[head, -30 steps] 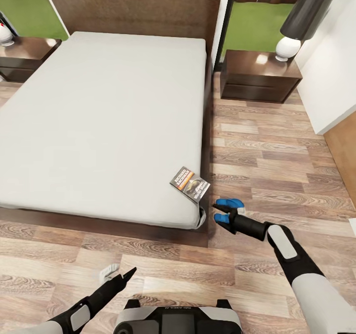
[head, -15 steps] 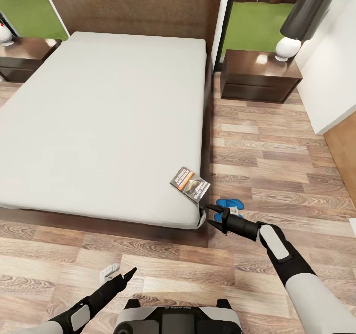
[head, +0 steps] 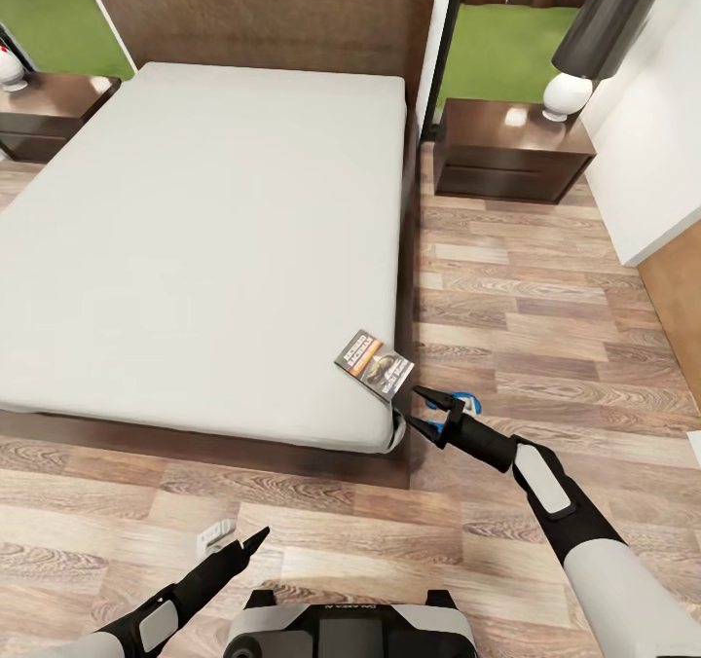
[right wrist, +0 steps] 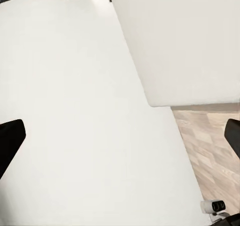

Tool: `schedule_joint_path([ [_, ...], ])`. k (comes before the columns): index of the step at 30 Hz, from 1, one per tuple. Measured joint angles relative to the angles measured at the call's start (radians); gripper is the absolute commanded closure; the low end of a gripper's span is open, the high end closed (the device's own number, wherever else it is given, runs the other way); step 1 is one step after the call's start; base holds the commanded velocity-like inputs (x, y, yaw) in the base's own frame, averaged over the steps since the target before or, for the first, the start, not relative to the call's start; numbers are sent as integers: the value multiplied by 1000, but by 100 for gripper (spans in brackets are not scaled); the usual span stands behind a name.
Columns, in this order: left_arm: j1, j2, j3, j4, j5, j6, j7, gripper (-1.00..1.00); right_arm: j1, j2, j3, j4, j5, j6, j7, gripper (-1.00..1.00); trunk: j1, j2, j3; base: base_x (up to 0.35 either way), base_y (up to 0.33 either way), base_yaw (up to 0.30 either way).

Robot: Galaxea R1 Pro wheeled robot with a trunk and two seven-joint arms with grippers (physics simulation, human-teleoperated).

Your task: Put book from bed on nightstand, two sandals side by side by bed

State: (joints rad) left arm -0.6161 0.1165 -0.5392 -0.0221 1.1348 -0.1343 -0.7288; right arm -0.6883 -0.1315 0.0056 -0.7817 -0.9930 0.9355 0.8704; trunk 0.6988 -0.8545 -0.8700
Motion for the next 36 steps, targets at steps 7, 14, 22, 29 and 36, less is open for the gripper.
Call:
schedule_joint_path([
  [7, 0, -7, 0, 0, -2, 1, 0, -100, 3, 0, 0, 2, 2, -102, 4, -100, 0, 0, 0, 198, -61, 0],
  [14, 0, -8, 0, 0, -2, 1, 0, -100, 5, 0, 0, 2, 2, -108, 5, -100, 0, 0, 0, 24, -9, 0],
  [22, 36, -7, -3, 0, -8, 2, -56, -100, 7, 0, -1, 2, 2, -113, 4, -100, 0, 0, 0, 1, 0, 0],
  [29, 53, 41, -24, 2, -100, 2, -119, -100, 7, -3, -4, 8, 1, -113, 4, -100, 0, 0, 0, 0, 0, 0],
  [36, 93, 141, -17, 5, -21, 2, -167, -100, 8, -7, -6, 15, 0, -114, 5, -100, 0, 0, 0, 0, 0, 0],
])
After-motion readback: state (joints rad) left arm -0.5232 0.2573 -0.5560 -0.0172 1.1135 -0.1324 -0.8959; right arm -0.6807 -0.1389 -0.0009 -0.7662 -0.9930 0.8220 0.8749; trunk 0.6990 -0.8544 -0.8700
